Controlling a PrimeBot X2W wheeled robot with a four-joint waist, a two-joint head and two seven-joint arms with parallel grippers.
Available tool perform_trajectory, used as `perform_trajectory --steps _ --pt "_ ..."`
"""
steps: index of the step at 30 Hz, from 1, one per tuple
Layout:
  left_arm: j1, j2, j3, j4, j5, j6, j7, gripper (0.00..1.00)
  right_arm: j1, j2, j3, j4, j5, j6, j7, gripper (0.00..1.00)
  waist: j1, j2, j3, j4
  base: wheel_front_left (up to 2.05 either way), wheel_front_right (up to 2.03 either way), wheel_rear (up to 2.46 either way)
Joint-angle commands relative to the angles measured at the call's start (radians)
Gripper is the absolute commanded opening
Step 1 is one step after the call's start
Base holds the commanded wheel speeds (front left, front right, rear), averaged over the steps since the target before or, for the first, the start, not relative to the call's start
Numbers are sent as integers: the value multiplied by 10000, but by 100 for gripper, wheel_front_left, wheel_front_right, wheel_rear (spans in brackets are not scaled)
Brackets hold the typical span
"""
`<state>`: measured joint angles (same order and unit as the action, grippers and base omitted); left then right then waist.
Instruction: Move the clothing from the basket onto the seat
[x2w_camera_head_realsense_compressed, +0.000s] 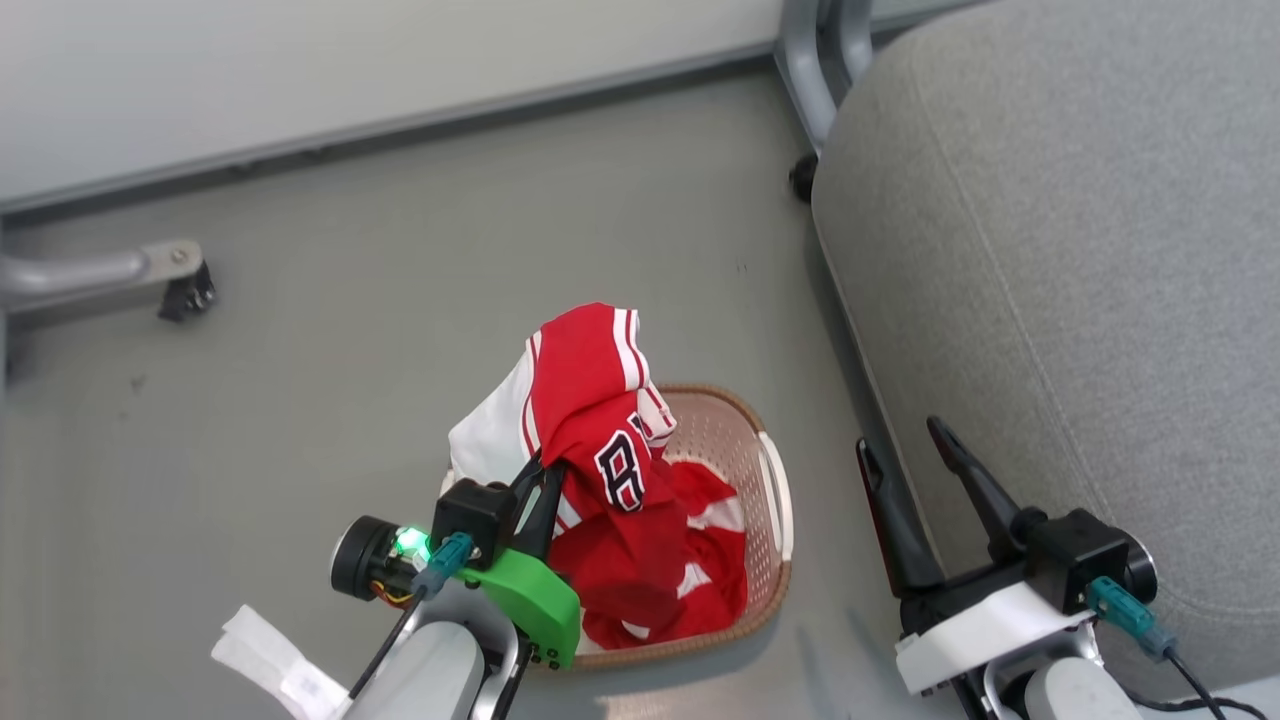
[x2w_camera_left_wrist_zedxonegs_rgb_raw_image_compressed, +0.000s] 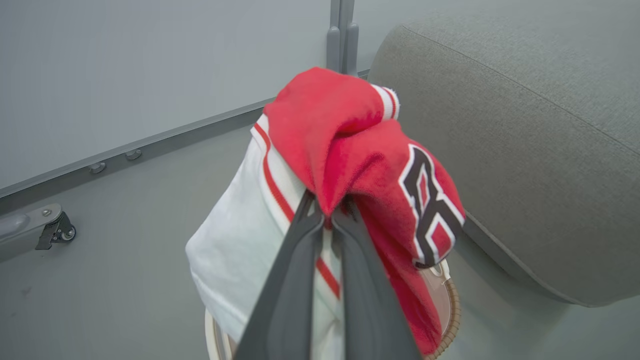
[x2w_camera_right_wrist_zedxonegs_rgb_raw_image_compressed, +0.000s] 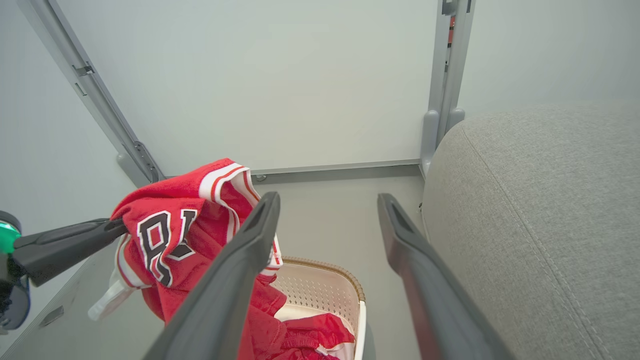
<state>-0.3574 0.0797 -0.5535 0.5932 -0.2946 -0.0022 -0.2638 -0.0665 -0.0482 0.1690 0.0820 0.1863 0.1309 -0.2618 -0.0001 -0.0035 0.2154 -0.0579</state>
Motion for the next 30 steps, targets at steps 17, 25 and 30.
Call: perform_trajectory --steps 17,25,30 --pt "252 -296 593 -2472 -858 -809 -11 0 97 -37 1756 -153 131 -3 -49 100 1 35 -2045 635 0 0 0" --pt "-87 -290 -448 -3759 -1856 -614 -11 0 -585 -43 2626 826 397 -3 -48 100 1 35 -2046 673 0 0 0" --pt "-233 -288 -1065 -4470 -2552 -467 29 0 -527 -37 2591 1348 198 -3 -48 100 1 35 -2058 733 0 0 0"
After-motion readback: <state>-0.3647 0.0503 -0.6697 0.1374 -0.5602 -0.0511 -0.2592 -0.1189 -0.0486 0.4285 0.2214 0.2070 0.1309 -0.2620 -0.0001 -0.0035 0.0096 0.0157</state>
